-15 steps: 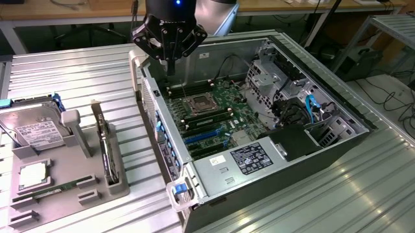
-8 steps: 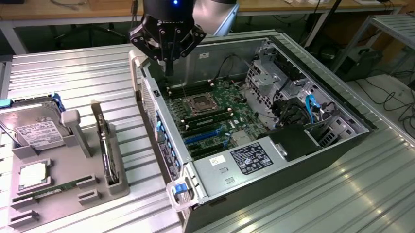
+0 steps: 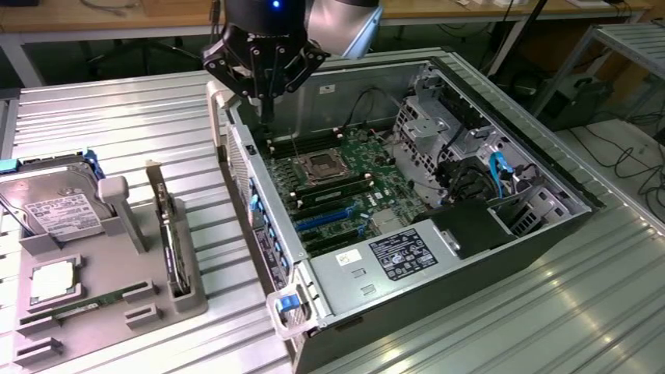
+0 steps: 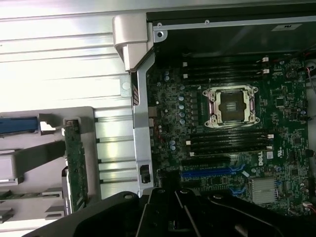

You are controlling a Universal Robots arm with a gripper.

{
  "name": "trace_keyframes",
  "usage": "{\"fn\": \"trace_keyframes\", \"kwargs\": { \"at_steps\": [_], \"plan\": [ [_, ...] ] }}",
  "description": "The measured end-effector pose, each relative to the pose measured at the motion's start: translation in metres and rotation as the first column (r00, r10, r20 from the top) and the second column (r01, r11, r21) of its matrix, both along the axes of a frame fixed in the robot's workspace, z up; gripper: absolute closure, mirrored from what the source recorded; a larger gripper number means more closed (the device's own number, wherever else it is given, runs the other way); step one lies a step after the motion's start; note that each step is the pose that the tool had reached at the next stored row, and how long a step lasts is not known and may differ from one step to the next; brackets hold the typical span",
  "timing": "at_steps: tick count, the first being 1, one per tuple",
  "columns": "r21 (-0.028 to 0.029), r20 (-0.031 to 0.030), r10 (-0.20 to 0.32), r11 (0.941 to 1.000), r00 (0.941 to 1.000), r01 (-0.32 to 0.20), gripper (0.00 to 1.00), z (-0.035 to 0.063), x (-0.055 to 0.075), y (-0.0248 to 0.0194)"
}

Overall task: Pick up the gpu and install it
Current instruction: 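Reach for the gpu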

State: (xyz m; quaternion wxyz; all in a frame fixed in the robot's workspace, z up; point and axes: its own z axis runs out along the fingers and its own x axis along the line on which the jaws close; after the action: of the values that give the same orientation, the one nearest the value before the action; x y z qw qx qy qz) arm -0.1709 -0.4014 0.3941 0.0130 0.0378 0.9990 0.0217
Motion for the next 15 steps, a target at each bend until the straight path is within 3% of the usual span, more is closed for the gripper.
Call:
{"fn": "trace_keyframes", "kwargs": {
  "at_steps": [15],
  "plan": [
    [0.0, 0.0, 0.0, 1.0, 1.0, 0.0, 0.89, 0.0, -0.0101, -0.0007]
  ]
}}
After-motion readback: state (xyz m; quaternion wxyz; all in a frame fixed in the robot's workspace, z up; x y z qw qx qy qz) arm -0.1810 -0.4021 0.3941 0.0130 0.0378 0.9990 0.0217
